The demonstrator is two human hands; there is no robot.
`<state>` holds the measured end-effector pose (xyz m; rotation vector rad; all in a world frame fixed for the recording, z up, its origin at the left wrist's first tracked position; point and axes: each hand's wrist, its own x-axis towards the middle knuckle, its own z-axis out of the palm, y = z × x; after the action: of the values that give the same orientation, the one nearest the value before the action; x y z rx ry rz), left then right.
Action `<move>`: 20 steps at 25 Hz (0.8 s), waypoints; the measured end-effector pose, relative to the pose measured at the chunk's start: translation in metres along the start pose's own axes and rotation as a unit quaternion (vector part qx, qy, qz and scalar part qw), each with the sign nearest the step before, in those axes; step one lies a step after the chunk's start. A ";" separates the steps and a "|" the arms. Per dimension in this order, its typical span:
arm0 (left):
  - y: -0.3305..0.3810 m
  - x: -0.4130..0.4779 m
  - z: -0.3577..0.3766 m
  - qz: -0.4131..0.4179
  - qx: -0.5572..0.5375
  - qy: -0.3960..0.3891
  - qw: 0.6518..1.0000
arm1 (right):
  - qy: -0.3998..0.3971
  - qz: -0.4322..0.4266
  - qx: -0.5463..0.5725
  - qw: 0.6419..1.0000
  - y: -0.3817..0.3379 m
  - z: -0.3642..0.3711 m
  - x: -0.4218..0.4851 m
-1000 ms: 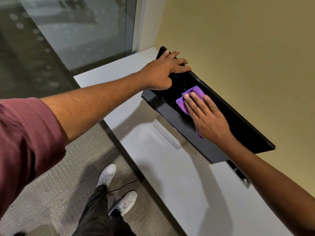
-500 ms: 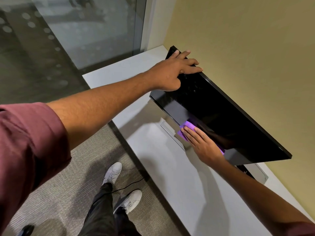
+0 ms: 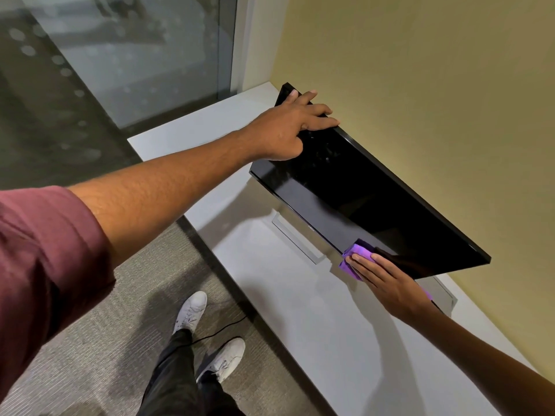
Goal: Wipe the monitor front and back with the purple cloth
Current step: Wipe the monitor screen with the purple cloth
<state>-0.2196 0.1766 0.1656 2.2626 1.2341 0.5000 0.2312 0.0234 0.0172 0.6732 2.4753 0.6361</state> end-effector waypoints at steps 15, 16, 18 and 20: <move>-0.001 0.002 -0.004 0.005 0.040 -0.010 0.999 | 0.068 0.074 -0.036 0.994 0.028 -0.097 0.136; -0.001 0.002 -0.004 0.005 0.041 -0.010 0.999 | 0.086 0.091 -0.039 0.991 0.033 -0.102 0.136; -0.001 0.003 -0.005 0.005 0.039 -0.011 0.999 | 0.124 0.128 -0.053 0.983 0.044 -0.108 0.131; 0.000 0.005 -0.005 0.007 0.037 -0.013 0.999 | 0.165 0.164 -0.076 0.970 0.056 -0.114 0.124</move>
<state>-0.2199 0.1823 0.1695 2.3321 1.2447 0.4361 0.0917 0.1017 0.0939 0.9956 2.5949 1.1322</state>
